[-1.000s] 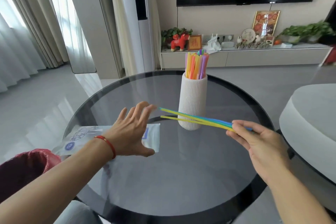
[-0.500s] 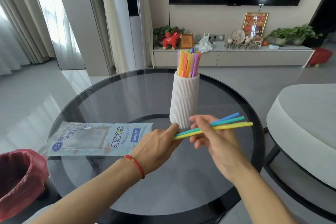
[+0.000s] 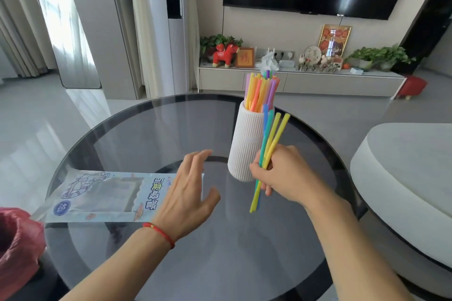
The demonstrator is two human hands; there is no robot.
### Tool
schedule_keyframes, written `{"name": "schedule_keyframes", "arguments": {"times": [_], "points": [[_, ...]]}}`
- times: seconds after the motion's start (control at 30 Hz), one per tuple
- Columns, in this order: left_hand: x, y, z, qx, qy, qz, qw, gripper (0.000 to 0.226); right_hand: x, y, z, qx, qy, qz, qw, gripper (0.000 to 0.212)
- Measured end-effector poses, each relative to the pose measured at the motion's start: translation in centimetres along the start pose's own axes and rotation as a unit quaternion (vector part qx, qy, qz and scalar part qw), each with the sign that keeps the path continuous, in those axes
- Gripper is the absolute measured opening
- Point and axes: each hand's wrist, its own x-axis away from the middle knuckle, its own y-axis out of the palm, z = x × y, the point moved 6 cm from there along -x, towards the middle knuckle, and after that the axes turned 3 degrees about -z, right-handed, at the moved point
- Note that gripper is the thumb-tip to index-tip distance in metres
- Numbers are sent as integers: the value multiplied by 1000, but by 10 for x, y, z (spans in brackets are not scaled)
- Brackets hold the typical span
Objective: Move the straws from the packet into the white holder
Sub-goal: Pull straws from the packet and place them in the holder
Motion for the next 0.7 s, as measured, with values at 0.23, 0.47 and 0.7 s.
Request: {"name": "schedule_keyframes", "arguments": {"times": [0.23,0.47,0.7], "points": [[-64,4,35,74,-36,-27,996,71,3,-28,41,-228,-35,96,968,23],[-161,-14,82,216,-57,-15,975,102,12,-86,66,-456,-86,285,838,24],[-184,3,74,296,-124,43,946,29,-16,-109,62,-481,-103,325,808,21]]}}
